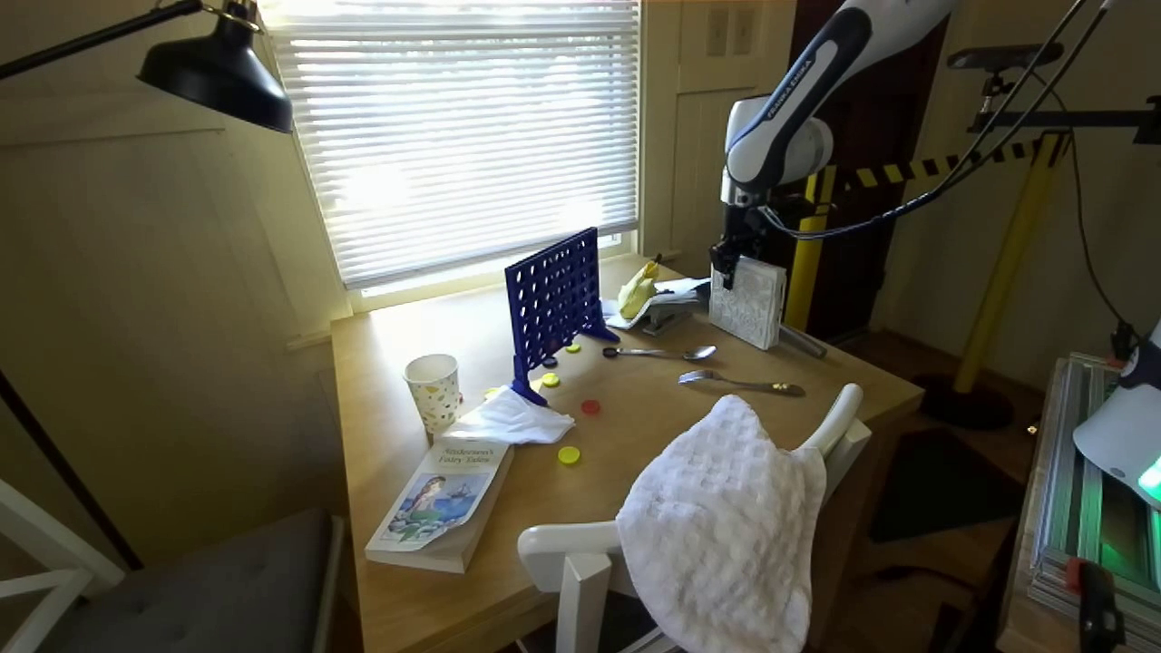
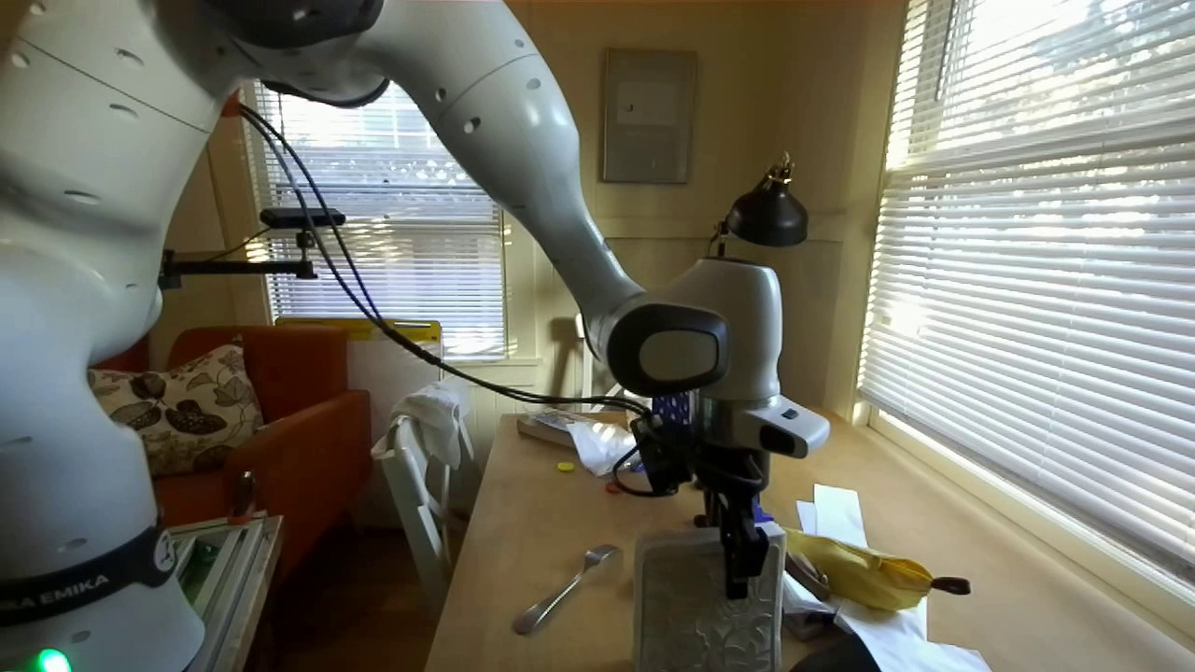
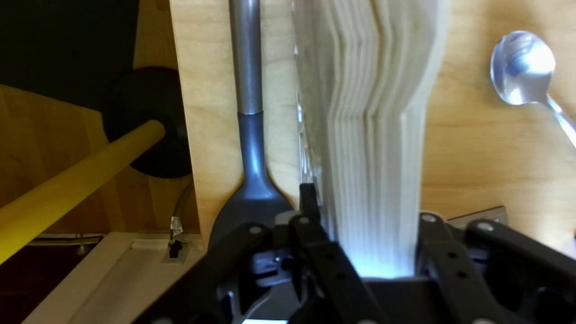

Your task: Move the bag to the right, move the book slightly backward, pick up the blue object and move it to the right

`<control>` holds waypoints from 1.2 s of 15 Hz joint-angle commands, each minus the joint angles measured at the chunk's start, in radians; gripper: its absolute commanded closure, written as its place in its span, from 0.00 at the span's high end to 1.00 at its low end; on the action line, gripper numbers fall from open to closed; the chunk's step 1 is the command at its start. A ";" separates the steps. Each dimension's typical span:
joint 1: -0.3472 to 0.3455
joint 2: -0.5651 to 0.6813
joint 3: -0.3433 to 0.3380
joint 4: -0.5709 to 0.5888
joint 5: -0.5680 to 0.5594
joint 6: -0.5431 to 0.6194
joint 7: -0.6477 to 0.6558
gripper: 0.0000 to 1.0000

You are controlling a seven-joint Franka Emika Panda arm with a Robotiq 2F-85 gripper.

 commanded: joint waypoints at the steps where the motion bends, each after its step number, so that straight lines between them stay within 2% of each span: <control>1: 0.007 -0.003 -0.009 0.018 -0.019 -0.020 0.005 0.10; 2: 0.008 -0.007 -0.009 0.018 -0.018 -0.031 0.006 0.03; 4: 0.017 -0.029 -0.012 0.011 -0.012 -0.080 0.032 0.06; 5: 0.018 -0.052 -0.002 -0.004 -0.005 -0.101 0.027 0.04; 7: 0.013 -0.131 0.026 -0.062 0.003 -0.125 -0.022 0.06; 9: 0.018 -0.219 0.037 -0.119 -0.033 -0.156 -0.094 0.06; 12: -0.006 -0.365 0.070 -0.195 -0.016 -0.289 -0.270 0.06; 18: 0.003 -0.526 0.066 -0.291 -0.018 -0.540 -0.563 0.06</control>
